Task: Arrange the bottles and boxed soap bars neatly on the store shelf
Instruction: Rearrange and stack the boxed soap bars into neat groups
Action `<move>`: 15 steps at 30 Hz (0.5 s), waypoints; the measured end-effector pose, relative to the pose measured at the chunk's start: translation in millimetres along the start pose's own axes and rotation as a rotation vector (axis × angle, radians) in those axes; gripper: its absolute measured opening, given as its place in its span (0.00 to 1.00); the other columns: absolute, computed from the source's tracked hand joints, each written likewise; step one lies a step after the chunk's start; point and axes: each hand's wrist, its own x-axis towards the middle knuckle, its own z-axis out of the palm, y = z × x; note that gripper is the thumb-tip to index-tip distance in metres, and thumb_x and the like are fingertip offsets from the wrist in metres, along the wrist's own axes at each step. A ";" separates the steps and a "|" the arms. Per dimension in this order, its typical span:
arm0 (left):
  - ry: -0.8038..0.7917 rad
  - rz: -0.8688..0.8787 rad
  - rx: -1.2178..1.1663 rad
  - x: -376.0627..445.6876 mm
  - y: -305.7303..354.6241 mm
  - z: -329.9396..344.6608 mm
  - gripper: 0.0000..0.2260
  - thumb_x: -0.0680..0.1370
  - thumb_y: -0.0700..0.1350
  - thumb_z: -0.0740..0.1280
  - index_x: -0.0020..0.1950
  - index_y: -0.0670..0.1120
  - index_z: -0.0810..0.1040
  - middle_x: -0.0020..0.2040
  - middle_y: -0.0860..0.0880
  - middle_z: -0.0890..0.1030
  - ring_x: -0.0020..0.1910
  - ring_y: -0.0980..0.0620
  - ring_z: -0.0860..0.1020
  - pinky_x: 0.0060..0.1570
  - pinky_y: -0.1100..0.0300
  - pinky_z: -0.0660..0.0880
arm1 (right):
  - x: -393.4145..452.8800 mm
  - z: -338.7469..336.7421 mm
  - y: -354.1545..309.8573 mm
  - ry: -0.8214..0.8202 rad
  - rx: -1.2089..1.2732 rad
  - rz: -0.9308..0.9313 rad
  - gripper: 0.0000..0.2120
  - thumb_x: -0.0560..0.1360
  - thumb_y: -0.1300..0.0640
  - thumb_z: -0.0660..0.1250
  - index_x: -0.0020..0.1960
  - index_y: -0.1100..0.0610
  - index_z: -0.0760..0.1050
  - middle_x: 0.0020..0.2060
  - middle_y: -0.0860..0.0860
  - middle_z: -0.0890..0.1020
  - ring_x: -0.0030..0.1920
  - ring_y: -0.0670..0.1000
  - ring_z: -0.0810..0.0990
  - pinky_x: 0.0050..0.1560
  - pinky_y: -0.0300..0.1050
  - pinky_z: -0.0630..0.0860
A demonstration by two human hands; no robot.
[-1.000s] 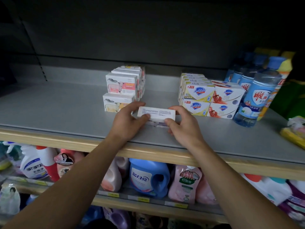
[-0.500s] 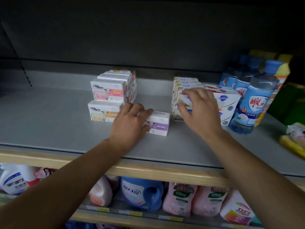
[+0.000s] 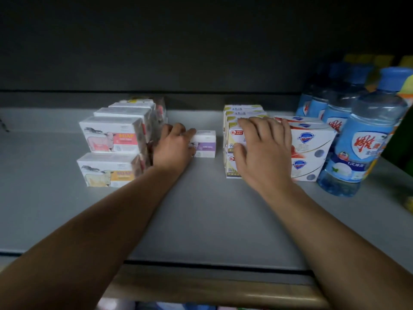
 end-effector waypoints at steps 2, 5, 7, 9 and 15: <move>-0.017 -0.012 0.004 19.1 -0.1 15.2 0.21 0.77 0.49 0.65 0.71 0.51 0.70 0.67 0.45 0.70 0.67 0.41 0.62 0.60 0.48 0.72 | 0.2 -0.1 -0.5 0.001 0.015 0.010 0.21 0.77 0.49 0.60 0.68 0.54 0.72 0.63 0.54 0.76 0.65 0.59 0.70 0.75 0.59 0.54; -0.012 -0.036 0.022 43.1 2.3 33.4 0.21 0.78 0.49 0.64 0.71 0.51 0.70 0.67 0.44 0.69 0.67 0.40 0.62 0.60 0.48 0.71 | 1.4 0.4 -0.7 0.004 0.026 0.031 0.21 0.77 0.48 0.61 0.67 0.54 0.73 0.63 0.53 0.76 0.65 0.58 0.70 0.76 0.58 0.54; -0.017 -0.039 0.031 56.9 5.6 41.3 0.21 0.78 0.49 0.65 0.71 0.50 0.69 0.67 0.44 0.69 0.67 0.40 0.62 0.59 0.48 0.70 | 2.8 1.6 -0.3 0.011 0.040 0.038 0.21 0.77 0.47 0.61 0.67 0.53 0.73 0.63 0.53 0.76 0.65 0.57 0.70 0.76 0.57 0.53; -0.030 -0.027 0.028 68.4 9.5 46.7 0.22 0.77 0.49 0.66 0.71 0.49 0.70 0.66 0.44 0.70 0.66 0.40 0.63 0.59 0.48 0.71 | 3.3 2.7 0.2 0.033 0.056 0.042 0.21 0.76 0.48 0.62 0.66 0.54 0.74 0.62 0.53 0.76 0.64 0.58 0.71 0.76 0.57 0.54; 0.010 0.025 -0.038 83.9 9.1 62.4 0.22 0.76 0.47 0.67 0.70 0.49 0.72 0.64 0.42 0.70 0.64 0.39 0.64 0.62 0.49 0.70 | 4.2 4.2 -1.3 0.067 0.086 0.050 0.20 0.75 0.50 0.63 0.65 0.55 0.76 0.59 0.53 0.78 0.63 0.59 0.72 0.74 0.58 0.57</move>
